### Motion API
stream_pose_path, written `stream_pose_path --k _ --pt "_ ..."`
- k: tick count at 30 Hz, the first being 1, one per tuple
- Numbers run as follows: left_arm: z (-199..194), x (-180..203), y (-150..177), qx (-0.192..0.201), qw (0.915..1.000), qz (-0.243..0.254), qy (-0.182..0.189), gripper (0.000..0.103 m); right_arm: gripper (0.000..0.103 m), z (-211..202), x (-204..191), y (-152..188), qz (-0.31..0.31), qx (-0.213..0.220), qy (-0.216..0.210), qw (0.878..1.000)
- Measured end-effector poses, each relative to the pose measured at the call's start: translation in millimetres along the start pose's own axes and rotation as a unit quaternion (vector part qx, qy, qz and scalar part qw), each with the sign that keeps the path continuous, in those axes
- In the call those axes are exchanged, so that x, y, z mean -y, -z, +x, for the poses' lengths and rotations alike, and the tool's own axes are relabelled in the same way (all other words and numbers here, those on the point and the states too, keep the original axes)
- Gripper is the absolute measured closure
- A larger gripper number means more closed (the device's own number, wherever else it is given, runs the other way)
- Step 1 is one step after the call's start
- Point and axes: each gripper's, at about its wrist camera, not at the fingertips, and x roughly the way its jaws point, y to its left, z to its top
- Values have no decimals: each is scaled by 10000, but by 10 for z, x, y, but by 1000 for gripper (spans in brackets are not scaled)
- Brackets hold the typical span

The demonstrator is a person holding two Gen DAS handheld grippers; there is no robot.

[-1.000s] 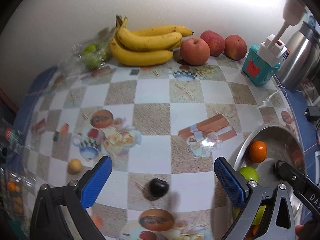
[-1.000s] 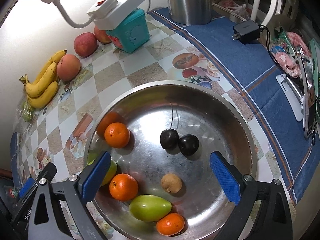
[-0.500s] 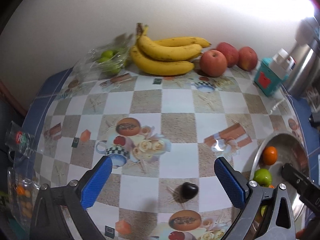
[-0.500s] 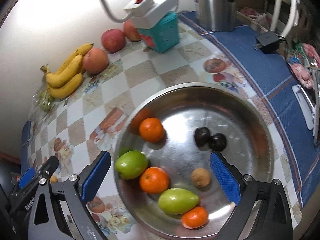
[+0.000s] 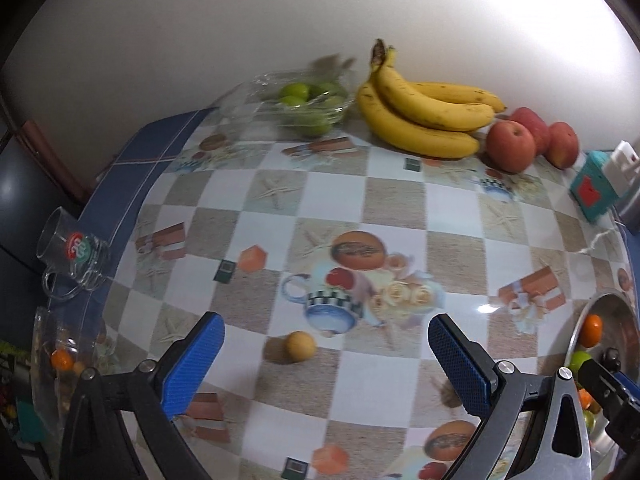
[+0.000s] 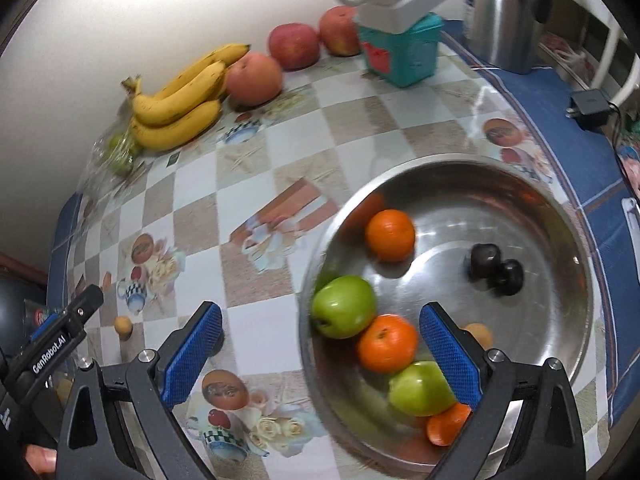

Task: Organize fruits
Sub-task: 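Move both tools back from the basin toward the last plum and brown fruit, then close left tool on the small brown fruit while right tool closes on the black plum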

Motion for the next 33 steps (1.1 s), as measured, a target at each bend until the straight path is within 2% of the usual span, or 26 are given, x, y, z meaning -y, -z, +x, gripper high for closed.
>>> stream_pose_path --k 9,20,27,33 --pt "60 -344 -1 -64 9995 -302 -121 0 4 51 -332 46 -387 -78 -204 9990" --pt "167 -731 15 -208 9968 -767 84 0 4 160 -786 158 -980 -218 -219 9947" --pt "253 -880 18 -345 9929 -1086 341 0 4 238 -956 212 -1155 -290 -232 9926" --pt "379 -823 11 -535 9923 -1003 497 0 4 363 -1066 263 -1332 -421 -267 9898"
